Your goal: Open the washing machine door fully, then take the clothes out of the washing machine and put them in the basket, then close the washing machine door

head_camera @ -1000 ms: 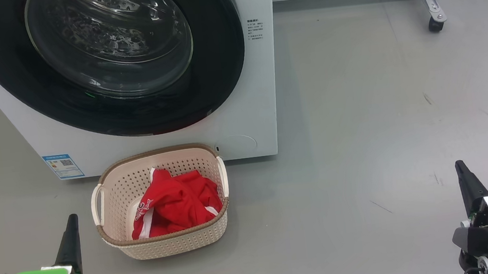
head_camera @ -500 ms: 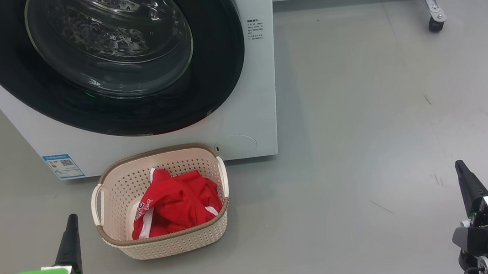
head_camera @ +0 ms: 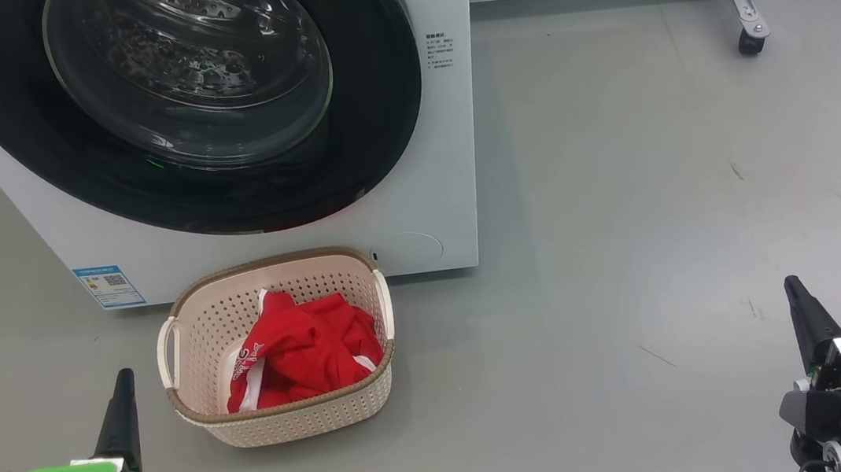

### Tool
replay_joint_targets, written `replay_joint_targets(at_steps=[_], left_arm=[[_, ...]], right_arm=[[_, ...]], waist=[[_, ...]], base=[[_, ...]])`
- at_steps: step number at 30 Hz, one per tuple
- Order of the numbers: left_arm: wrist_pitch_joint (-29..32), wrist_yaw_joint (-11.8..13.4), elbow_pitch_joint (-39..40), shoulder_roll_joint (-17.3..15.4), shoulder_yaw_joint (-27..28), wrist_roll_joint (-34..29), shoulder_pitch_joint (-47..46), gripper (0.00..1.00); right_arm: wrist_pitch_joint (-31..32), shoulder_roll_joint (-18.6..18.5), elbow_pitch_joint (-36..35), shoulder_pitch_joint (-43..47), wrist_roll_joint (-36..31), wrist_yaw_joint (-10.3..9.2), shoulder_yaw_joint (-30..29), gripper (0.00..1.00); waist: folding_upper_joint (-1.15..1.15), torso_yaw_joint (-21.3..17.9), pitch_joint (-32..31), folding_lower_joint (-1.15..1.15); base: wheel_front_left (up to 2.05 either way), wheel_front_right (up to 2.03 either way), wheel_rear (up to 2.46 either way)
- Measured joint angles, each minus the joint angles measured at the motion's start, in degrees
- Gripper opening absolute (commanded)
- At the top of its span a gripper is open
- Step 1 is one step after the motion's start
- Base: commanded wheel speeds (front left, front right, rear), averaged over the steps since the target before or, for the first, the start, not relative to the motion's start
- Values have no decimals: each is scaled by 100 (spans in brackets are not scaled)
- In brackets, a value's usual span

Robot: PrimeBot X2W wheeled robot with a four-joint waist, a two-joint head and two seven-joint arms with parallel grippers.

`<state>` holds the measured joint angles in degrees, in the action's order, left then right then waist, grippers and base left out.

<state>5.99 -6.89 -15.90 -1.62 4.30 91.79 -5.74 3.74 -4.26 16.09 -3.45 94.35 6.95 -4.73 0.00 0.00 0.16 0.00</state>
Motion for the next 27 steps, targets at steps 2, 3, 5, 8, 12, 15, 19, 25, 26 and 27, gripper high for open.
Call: replay_joint_targets(at_steps=[2,3,5,8,12,15,19,25,26,27], left_arm=[[0,0,0,0,0,0,0,0],[0,0,0,0,1,0,0,0],[0,0,0,0,1,0,0,0],[0,0,1,0,2,0,0,0],[0,0,1,0,3,0,1,0],[0,0,2,0,3,0,1,0],[0,0,2,0,3,0,1,0],[0,0,3,0,3,0,1,0],[0,0,3,0,3,0,1,0],[0,0,3,0,3,0,1,0]], right_arm=[[0,1,0,0,0,0,-1,0],[0,2,0,0,0,0,-1,0],[0,3,0,0,0,0,-2,0],[1,5,-1,0,0,0,-4,0],[1,7,-1,0,0,0,-7,0],[1,8,-2,0,0,0,-8,0],[1,9,-2,0,0,0,-10,0],[7,14,-3,-1,0,0,-18,0],[7,14,-3,-1,0,0,-18,0],[7,15,-3,-1,0,0,-19,0]], waist=[[0,0,0,0],[0,0,0,0],[0,0,0,0],[0,0,0,0],[0,0,0,0],[0,0,0,0],[0,0,1,0],[0,0,1,0],[0,0,1,0],[0,0,1,0]], base=[[0,0,0],[0,0,0],[0,0,0],[0,0,0],[0,0,0],[0,0,0],[0,0,0],[0,0,0],[0,0,0],[0,0,0]])
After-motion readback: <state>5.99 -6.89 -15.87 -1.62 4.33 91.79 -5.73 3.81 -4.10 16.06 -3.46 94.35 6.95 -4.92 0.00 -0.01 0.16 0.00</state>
